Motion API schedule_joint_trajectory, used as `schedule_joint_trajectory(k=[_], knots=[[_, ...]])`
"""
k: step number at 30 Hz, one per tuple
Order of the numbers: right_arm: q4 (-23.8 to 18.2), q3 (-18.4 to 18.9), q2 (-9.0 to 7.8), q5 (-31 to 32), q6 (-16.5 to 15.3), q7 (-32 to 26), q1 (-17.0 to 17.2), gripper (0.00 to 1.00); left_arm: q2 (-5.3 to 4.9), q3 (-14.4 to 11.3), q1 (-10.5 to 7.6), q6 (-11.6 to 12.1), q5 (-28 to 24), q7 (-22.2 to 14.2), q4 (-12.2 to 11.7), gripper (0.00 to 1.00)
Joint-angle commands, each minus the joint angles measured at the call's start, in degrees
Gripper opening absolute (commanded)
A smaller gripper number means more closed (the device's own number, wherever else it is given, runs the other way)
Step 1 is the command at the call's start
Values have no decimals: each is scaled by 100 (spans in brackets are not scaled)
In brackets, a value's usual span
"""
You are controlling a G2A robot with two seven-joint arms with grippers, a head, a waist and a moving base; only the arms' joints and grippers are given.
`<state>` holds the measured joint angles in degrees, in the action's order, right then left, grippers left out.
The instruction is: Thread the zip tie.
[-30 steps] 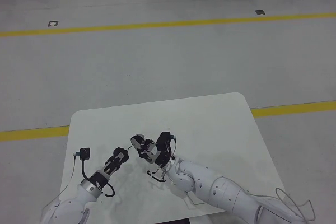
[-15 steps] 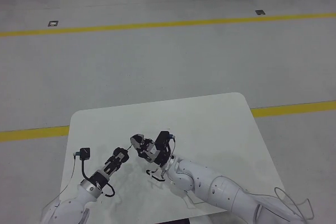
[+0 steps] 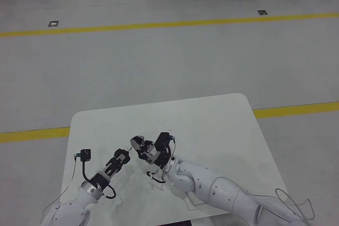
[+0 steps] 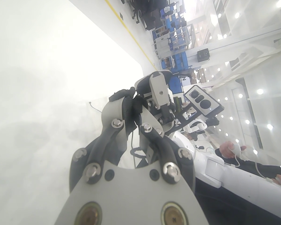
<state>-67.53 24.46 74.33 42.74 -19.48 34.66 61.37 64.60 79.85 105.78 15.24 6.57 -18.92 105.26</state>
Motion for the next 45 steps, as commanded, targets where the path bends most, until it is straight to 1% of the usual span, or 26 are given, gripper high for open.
schedule_joint_trajectory(k=[1, 10, 13, 16, 30, 45], knots=[[20, -15, 8, -19, 0, -3, -5, 0, 0, 0, 0, 0, 0, 0, 0, 0], [73, -75, 26, -105, 0, 20, -39, 0, 0, 0, 0, 0, 0, 0, 0, 0], [77, -92, 25, -125, 0, 28, -46, 0, 6, -60, -61, -46, -1, 51, -34, 0], [86, -111, 22, -154, 0, 43, -49, 0, 4, -84, -83, -51, -18, 55, -47, 0], [139, -156, -13, -234, 0, 104, -59, 0, -21, -112, -78, 9, -76, 69, -13, 0], [119, -266, -18, -290, 0, 0, -124, 0, -44, -145, -115, 27, -168, 72, -18, 0]])
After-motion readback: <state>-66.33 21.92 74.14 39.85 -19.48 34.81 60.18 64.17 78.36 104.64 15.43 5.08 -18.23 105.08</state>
